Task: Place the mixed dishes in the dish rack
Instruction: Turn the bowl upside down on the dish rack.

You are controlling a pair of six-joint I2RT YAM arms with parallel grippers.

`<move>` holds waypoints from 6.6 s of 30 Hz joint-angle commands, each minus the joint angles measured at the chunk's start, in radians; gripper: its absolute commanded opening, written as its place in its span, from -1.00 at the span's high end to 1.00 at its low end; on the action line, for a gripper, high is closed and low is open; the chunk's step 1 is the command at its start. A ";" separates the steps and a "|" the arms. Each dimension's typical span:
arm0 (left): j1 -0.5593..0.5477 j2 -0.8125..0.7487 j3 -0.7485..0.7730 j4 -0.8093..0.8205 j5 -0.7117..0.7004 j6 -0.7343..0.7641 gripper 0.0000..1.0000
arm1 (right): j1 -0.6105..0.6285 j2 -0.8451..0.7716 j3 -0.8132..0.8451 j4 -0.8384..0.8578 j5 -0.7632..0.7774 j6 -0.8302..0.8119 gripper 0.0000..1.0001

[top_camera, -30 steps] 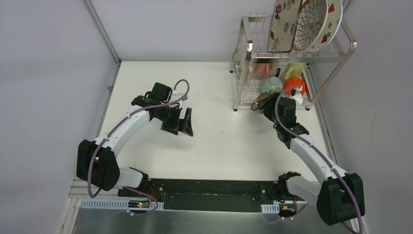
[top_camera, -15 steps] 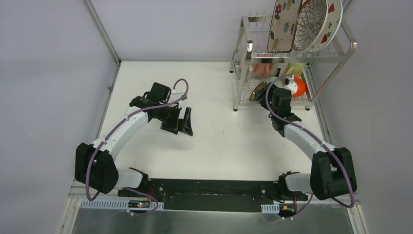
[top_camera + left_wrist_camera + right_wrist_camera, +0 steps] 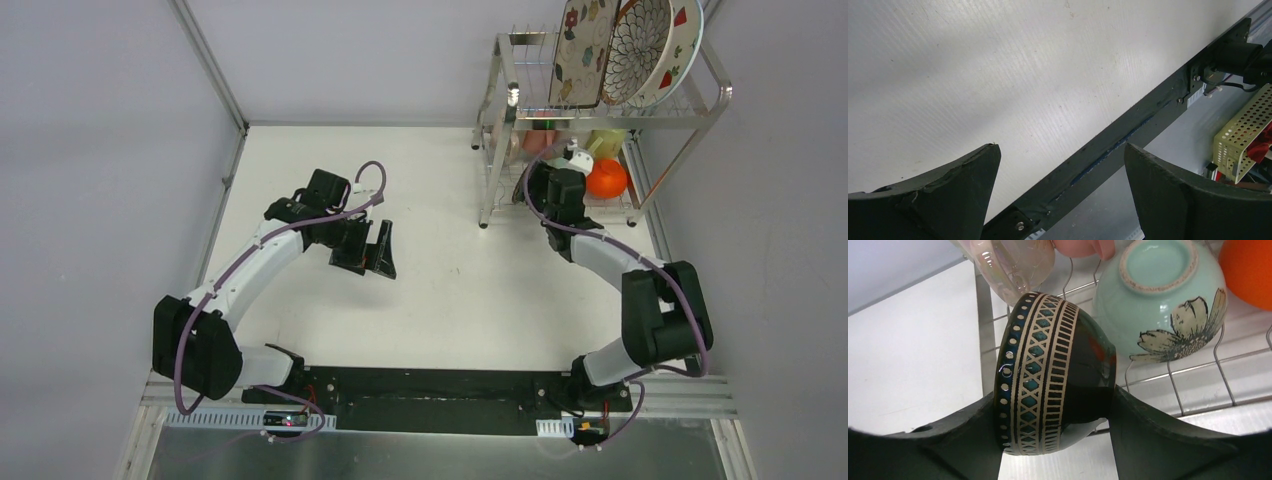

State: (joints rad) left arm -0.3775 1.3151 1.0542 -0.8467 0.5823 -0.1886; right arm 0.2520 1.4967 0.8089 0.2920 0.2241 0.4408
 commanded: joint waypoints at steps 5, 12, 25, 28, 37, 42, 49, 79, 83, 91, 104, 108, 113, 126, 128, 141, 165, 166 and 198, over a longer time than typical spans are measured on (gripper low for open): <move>0.009 -0.052 -0.005 0.008 0.016 0.026 -0.98 | -0.005 0.049 0.084 0.170 0.043 -0.182 0.34; 0.009 -0.070 -0.009 0.007 0.000 0.027 -0.98 | 0.009 0.097 0.109 0.148 0.071 -0.293 0.35; 0.009 -0.074 -0.011 0.007 -0.007 0.029 -0.98 | 0.064 0.168 0.157 0.133 0.192 -0.544 0.36; 0.009 -0.075 -0.011 0.007 -0.006 0.028 -0.98 | 0.078 0.192 0.185 0.107 0.219 -0.577 0.36; 0.009 -0.079 -0.011 0.007 0.010 0.029 -0.98 | 0.124 0.223 0.261 -0.029 0.282 -0.545 -0.13; 0.009 -0.080 -0.011 0.007 0.013 0.029 -0.98 | 0.130 0.215 0.284 -0.085 0.271 -0.503 -0.41; 0.009 -0.080 -0.013 0.008 0.013 0.026 -0.98 | 0.129 0.168 0.335 -0.191 0.210 -0.417 -0.49; 0.009 -0.084 -0.012 0.006 -0.019 0.021 -0.98 | 0.001 -0.046 0.142 -0.187 0.088 -0.237 0.04; 0.009 -0.099 -0.008 -0.005 -0.072 0.018 -0.98 | -0.033 -0.049 0.112 -0.150 0.069 -0.201 0.29; 0.011 -0.100 0.008 -0.036 -0.190 0.007 -0.98 | -0.096 -0.059 0.031 -0.043 -0.041 -0.062 0.48; 0.011 -0.145 -0.002 -0.028 -0.177 0.000 -0.98 | -0.228 0.110 0.107 0.048 -0.244 0.097 1.00; 0.011 -0.147 0.000 -0.028 -0.173 0.000 -0.98 | -0.232 0.163 0.131 0.111 -0.280 0.119 1.00; 0.011 -0.161 -0.004 -0.022 -0.176 0.000 -0.97 | -0.237 0.232 0.156 0.156 -0.300 0.148 1.00; 0.011 -0.164 -0.004 -0.020 -0.177 0.001 -0.95 | -0.232 0.249 0.126 0.324 -0.562 0.233 1.00; 0.011 -0.162 -0.005 -0.020 -0.176 0.001 -0.95 | -0.222 0.249 0.124 0.325 -0.573 0.235 1.00; 0.011 -0.157 -0.004 -0.020 -0.180 0.001 -0.95 | -0.172 0.274 0.089 0.325 -0.571 0.235 1.00; 0.011 -0.160 -0.005 -0.020 -0.180 0.001 -0.95 | -0.117 0.259 0.017 0.573 -0.559 0.415 0.98; 0.011 -0.160 -0.005 -0.020 -0.180 0.001 -0.96 | -0.107 0.263 0.010 0.596 -0.547 0.427 0.98; 0.011 -0.165 -0.006 -0.020 -0.190 0.003 -0.95 | 0.039 0.217 -0.052 0.409 -0.146 0.277 1.00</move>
State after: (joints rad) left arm -0.3775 1.1774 1.0473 -0.8906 0.3943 -0.1925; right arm 0.3050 1.7565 0.7341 0.7918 0.0051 0.7792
